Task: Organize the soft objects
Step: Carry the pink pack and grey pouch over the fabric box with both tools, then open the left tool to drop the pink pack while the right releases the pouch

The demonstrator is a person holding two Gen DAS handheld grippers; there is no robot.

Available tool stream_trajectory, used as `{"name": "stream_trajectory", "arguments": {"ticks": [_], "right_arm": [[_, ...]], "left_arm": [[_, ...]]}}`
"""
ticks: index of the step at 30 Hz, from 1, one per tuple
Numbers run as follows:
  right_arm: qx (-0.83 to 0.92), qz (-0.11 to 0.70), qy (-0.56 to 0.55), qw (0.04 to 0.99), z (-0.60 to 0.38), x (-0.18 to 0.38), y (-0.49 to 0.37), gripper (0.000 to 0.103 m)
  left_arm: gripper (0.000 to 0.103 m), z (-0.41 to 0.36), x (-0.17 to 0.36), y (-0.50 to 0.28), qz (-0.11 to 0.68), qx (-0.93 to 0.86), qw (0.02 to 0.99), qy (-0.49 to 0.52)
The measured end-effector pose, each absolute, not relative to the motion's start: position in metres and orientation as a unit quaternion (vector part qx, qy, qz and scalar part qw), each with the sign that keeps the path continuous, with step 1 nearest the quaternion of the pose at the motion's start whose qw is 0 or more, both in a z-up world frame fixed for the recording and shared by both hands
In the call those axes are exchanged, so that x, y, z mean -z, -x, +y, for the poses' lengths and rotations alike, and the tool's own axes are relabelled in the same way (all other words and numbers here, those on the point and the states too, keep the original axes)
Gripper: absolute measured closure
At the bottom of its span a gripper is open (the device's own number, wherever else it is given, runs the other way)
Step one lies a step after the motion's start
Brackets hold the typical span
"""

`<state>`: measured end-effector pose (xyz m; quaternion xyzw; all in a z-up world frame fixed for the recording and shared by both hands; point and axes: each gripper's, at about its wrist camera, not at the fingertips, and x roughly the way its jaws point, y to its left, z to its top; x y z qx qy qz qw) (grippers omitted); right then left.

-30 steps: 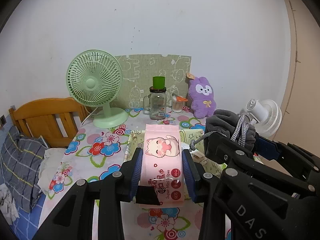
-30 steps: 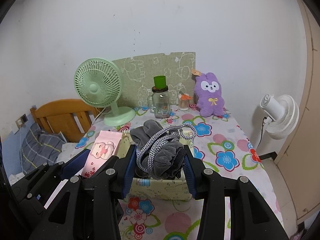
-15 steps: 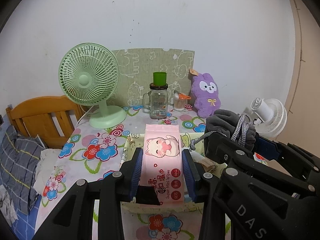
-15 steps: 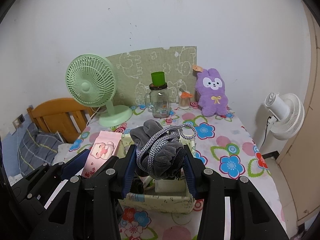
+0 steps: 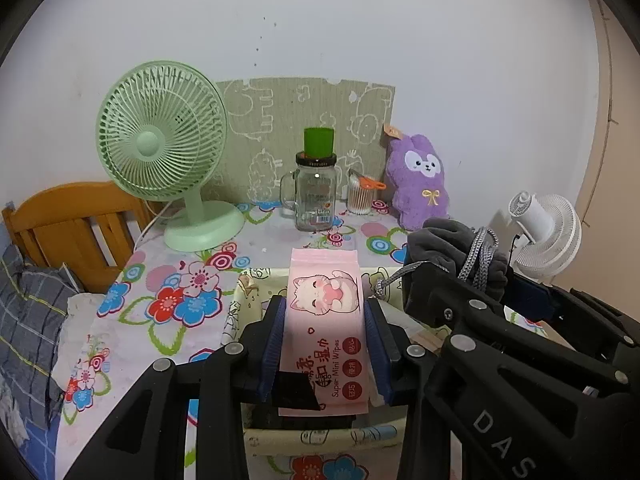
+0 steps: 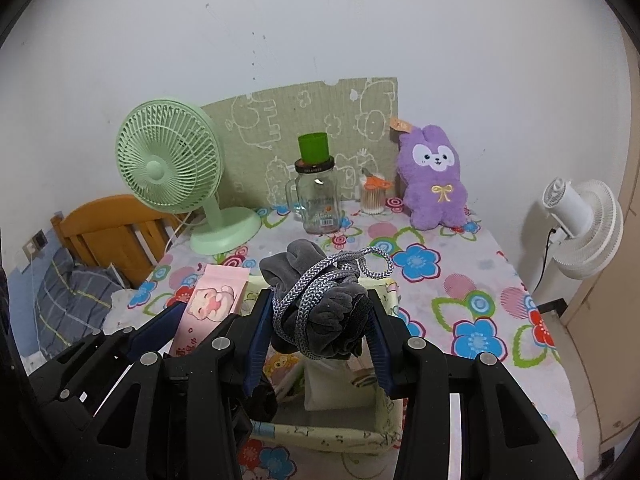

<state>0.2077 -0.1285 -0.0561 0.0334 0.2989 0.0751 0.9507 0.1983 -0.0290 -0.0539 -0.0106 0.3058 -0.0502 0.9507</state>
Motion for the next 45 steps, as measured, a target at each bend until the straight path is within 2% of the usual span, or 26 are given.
{"name": "stream_trajectory", "arguments": {"ticks": [17, 18, 19, 20, 28, 38, 39, 42, 44, 45], "right_arm": [[-0.098, 0.325, -0.038, 0.940, -0.119, 0.086, -0.245, 0.056], [-0.099, 0.326, -0.038, 0.939, -0.118, 0.088, -0.246, 0.056], [-0.100, 0.327, -0.039, 0.939, -0.117, 0.089, -0.247, 0.056], [-0.102, 0.329, -0.039, 0.938, -0.117, 0.090, -0.248, 0.056], [-0.112, 0.332, -0.032, 0.936, -0.107, 0.097, -0.254, 0.056], [-0.130, 0.335, -0.035, 0.933, -0.096, 0.103, -0.258, 0.053], [-0.130, 0.336, -0.036, 0.932, -0.095, 0.104, -0.258, 0.053], [-0.135, 0.341, -0.036, 0.930, -0.093, 0.106, -0.258, 0.048], [-0.143, 0.347, -0.041, 0.926, -0.092, 0.107, -0.258, 0.036], [-0.145, 0.349, -0.044, 0.925, -0.092, 0.108, -0.258, 0.034]], "left_arm": [[0.062, -0.020, 0.085, -0.232, 0.348, 0.056, 0.936, 0.029], [0.057, -0.020, 0.086, -0.232, 0.349, 0.056, 0.935, 0.028], [0.048, -0.019, 0.088, -0.233, 0.352, 0.055, 0.934, 0.027], [0.045, -0.018, 0.088, -0.234, 0.353, 0.053, 0.934, 0.026], [0.029, -0.011, 0.092, -0.233, 0.360, 0.036, 0.932, 0.013], [0.027, -0.006, 0.092, -0.227, 0.359, 0.051, 0.932, -0.003], [0.023, -0.006, 0.092, -0.226, 0.358, 0.049, 0.932, -0.003], [0.020, -0.003, 0.094, -0.227, 0.362, 0.043, 0.931, -0.003], [0.020, 0.000, 0.095, -0.226, 0.364, 0.041, 0.930, -0.001], [0.019, 0.000, 0.095, -0.226, 0.364, 0.040, 0.931, -0.001]]}}
